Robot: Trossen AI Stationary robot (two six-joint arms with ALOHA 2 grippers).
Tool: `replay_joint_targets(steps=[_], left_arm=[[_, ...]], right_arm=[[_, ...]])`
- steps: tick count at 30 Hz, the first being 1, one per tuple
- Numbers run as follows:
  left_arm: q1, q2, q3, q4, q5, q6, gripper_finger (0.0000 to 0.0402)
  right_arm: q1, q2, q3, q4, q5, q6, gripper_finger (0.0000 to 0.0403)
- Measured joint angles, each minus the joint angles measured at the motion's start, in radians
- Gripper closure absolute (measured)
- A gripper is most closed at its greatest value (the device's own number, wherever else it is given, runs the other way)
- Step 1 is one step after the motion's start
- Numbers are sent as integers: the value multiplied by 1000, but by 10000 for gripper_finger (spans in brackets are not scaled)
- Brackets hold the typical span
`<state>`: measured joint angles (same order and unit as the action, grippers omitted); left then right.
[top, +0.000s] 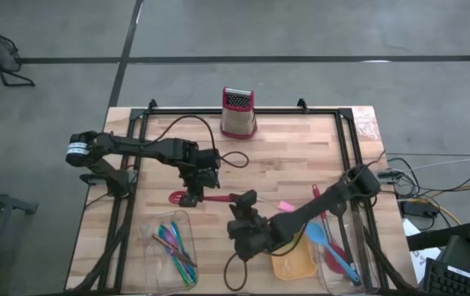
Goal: Pick & Place Kitchen Items
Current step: Put the red serving spoon into the right transparent bin
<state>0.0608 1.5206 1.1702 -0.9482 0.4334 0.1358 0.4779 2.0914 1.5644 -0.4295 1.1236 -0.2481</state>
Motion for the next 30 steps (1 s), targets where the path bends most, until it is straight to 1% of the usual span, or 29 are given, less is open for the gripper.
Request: replay_joint_targets(steps=[3, 7, 14, 17, 21, 23, 25, 30], left_arm=[[0, 0, 0, 0, 0, -1, 354], [0, 0, 0, 0, 0, -2, 354], [0, 0, 0, -5, 5, -2, 354], [1, 0, 0, -9, 38, -6, 354], [0, 0, 0, -15, 49, -15, 354], [1, 0, 0, -19, 48, -19, 354], [1, 0, 0, -21, 49, -21, 353], [1, 0, 0, -21, 55, -14, 353]], right_arm=[[0, 21, 32, -26, 1, 0, 177], [-1, 20, 37, -34, -2, -6, 210], [-1, 16, 37, -36, 2, -26, 291], [0, 16, 37, -39, -2, -35, 329], [2, 16, 37, -38, -12, -45, 362], [1, 15, 37, -35, -9, -44, 366], [1, 15, 37, -35, -9, -41, 358], [-3, 15, 37, -37, -5, -18, 313]])
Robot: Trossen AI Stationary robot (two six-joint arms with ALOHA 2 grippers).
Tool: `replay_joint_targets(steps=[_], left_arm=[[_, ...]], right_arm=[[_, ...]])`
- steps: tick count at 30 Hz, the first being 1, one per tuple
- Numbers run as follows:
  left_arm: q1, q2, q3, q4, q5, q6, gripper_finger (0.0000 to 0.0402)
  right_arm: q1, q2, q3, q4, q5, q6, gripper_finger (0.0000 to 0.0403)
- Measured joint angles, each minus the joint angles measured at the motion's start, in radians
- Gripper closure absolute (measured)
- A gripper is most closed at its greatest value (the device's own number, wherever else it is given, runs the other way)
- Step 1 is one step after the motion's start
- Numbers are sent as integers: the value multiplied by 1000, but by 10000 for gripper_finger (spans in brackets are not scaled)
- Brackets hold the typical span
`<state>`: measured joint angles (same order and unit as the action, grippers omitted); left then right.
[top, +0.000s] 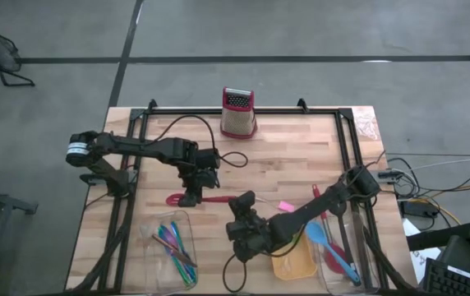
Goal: Pick & Place Kitchen Items
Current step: Put the red serving spoon into the right transparent bin
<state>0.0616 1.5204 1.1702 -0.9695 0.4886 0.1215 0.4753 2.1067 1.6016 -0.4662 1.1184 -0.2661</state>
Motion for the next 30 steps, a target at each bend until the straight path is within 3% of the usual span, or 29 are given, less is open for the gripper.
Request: replay_joint_targets(steps=[7, 13, 18, 26, 30], left_arm=[[-2, 0, 0, -3, 8, 1, 353], [-2, 0, 0, -3, 7, 3, 353], [-2, -1, 0, -3, 3, 3, 353], [-2, -1, 0, -4, 9, -2, 353], [-1, -1, 0, 0, 11, -3, 353]], right_arm=[[-21, 0, 0, -2, 1, -3, 242], [-27, -1, 0, -2, -45, -4, 222], [-30, -1, 0, -2, -50, -10, 245], [-31, -1, -1, -17, -63, -19, 331], [-30, -1, -1, -32, -63, -18, 338]])
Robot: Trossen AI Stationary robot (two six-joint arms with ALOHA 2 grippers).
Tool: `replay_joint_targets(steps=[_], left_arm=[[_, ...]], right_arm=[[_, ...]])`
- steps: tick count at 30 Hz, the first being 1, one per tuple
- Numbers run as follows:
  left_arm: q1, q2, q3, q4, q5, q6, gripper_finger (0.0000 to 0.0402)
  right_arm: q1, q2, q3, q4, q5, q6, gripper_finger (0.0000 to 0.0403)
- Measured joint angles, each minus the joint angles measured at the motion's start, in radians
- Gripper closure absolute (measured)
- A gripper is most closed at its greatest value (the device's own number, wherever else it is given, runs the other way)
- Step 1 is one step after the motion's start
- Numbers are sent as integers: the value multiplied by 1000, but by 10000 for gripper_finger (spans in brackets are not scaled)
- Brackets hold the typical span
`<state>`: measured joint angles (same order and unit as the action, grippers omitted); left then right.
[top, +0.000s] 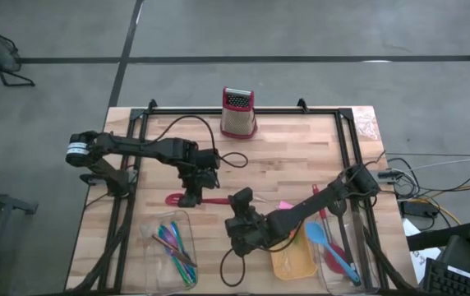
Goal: Pick & Place Kitchen Items
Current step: Put the red serving spoon into the right transparent bin
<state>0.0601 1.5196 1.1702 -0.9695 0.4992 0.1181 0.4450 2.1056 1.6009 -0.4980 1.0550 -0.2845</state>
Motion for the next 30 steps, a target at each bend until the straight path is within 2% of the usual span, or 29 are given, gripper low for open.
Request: replay_joint_targets(steps=[7, 11, 14, 22, 30], left_arm=[[0, 0, -1, 31, -7, -6, 323], [0, 0, 0, 96, -61, -13, 289], [0, 0, 6, 136, -116, -23, 262], [-1, -3, 101, 154, -349, 8, 192], [-30, -75, 176, 183, -397, 40, 183]], right_arm=[[3, 0, 0, -5, 10, 14, 338], [1, 0, 0, -8, 15, 26, 338], [2, -3, 1, -78, 16, 85, 338], [21, -6, 76, -454, 22, 418, 338], [115, -6, 207, -957, 6, 871, 338]])
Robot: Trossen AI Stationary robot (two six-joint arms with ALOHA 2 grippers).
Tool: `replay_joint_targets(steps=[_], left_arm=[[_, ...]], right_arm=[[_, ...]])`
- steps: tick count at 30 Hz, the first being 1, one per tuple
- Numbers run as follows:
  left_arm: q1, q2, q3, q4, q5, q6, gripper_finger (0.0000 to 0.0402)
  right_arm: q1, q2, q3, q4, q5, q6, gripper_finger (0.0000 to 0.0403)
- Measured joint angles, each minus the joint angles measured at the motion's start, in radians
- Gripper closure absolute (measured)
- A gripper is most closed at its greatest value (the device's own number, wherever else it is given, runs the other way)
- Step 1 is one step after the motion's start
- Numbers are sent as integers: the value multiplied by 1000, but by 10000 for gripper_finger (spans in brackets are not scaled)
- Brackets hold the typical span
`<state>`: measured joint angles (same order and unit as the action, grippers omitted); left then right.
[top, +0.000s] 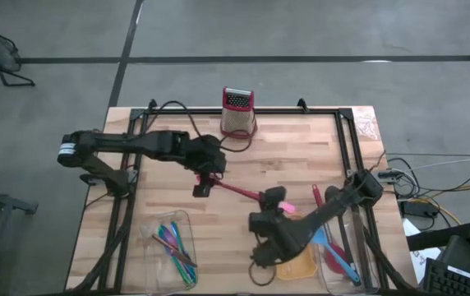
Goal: Pick & Place Kitchen Items
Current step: Put the red serving spoon into the right transparent bin
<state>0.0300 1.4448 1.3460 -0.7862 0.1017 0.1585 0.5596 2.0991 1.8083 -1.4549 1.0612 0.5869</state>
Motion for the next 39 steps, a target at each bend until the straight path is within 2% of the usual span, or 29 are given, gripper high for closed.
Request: replay_joint_targets(steps=[3, 6, 18, 26, 34, 39], left_arm=[[-12, -54, -14, 52, 0, -1, 183], [-25, -104, -36, 98, 1, -12, 183], [-96, -251, -152, 211, 6, -61, 183], [-113, -287, -258, 339, 8, -67, 183], [-113, -290, -306, 403, 10, -77, 183], [-114, -290, -321, 420, 10, -83, 183]], right_arm=[[42, -1, 46, -122, -28, 167, 338], [87, -25, 46, -101, -45, 189, 338], [226, -172, -43, -116, -50, 445, 338], [315, -240, -110, -116, -83, 580, 338], [377, -241, -160, -115, -175, 681, 338], [413, -240, -212, -117, -182, 757, 338]])
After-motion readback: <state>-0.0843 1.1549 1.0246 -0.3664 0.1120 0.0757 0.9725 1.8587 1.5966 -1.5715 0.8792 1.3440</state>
